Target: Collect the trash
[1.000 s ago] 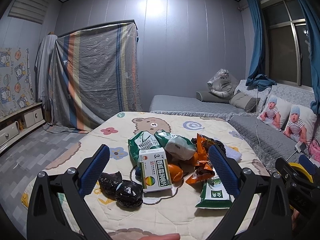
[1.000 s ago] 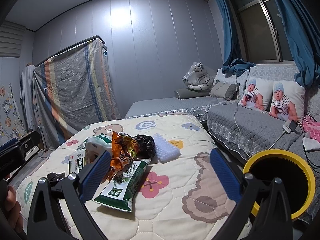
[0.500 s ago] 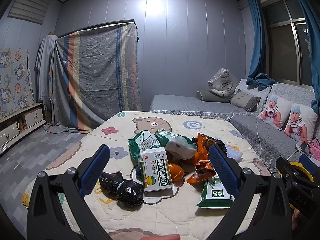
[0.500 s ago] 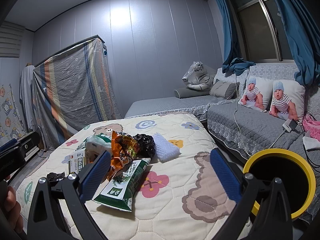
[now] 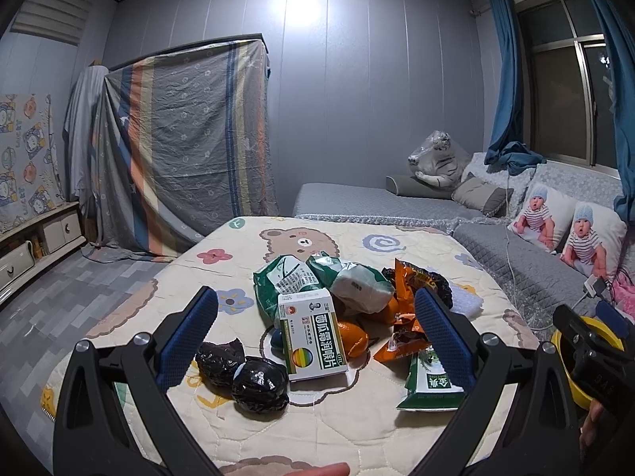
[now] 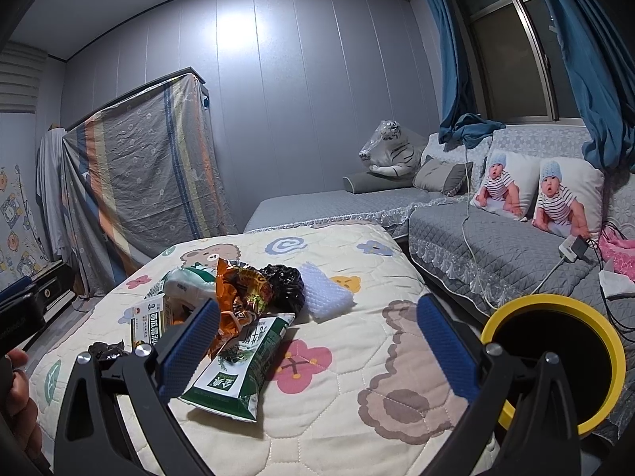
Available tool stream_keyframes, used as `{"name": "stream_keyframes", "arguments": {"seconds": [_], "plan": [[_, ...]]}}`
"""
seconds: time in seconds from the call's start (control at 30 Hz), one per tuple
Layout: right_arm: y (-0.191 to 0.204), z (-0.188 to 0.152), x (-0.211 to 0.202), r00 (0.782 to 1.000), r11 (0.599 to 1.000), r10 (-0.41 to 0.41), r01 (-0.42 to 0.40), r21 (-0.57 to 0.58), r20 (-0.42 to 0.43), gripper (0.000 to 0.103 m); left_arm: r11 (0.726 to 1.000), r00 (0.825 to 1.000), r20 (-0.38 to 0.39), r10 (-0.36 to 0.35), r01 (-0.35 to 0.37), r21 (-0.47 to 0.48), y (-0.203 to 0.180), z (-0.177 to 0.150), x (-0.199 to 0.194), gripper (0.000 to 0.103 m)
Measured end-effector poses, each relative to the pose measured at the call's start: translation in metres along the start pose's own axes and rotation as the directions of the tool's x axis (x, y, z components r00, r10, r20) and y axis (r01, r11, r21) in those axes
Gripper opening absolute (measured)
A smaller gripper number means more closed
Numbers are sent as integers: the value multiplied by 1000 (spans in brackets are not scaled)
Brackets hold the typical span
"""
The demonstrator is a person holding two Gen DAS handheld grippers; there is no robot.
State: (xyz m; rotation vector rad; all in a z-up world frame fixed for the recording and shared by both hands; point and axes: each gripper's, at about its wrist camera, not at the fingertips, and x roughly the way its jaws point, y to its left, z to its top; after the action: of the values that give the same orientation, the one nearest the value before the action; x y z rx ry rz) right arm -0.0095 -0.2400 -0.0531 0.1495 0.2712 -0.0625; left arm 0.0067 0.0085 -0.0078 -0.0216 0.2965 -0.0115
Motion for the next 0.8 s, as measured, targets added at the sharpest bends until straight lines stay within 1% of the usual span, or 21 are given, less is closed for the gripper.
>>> {"name": "stream_keyframes", "arguments": {"seconds": [0.1,0.17,0.23,0.3,0.33,0.4,0.43,0.5,0.57,0.63,0.7,0.73,0.8], "plan": [[2,2,7,1000,1000,-2,2,-14,-14,96,999,1000,-21,21,-20,38,9,-3,9,95],[3,2,11,999,999,16,-17,-31,-35,96,998,999,-44,30,-28,58,17,-5,17,95],[5,2,19,997,997,49,-53,-56,-67,96,996,997,-65,39,-33,88,26,-9,26,95],[7,5,28,990,992,95,-103,-78,-103,96,993,996,-84,18,-8,121,32,-11,33,95],[9,6,33,984,986,128,-139,-89,-125,96,989,995,-101,-3,18,147,35,-13,36,95],[10,8,41,973,978,161,-180,-103,-165,96,981,991,-132,-37,62,186,41,-18,43,95],[9,10,46,964,973,184,-206,-102,-194,96,974,984,-167,-69,103,202,46,-21,47,95],[11,10,55,949,966,215,-241,-92,-233,96,973,971,-214,-107,146,180,57,-25,54,95],[12,10,63,936,963,223,-255,-89,-272,96,975,962,-251,-112,155,160,67,-30,60,95],[17,9,70,923,955,240,-281,-100,-299,96,978,960,-268,-77,125,168,72,-37,65,95],[24,8,80,907,945,262,-311,-105,-329,96,983,953,-296,-72,118,143,78,-43,72,95],[25,8,82,906,943,267,-315,-104,-328,96,986,949,-307,-67,110,123,82,-45,75,95],[27,11,90,910,945,272,-314,-93,-311,96,993,951,-306,-38,71,97,86,-48,80,95]]}}
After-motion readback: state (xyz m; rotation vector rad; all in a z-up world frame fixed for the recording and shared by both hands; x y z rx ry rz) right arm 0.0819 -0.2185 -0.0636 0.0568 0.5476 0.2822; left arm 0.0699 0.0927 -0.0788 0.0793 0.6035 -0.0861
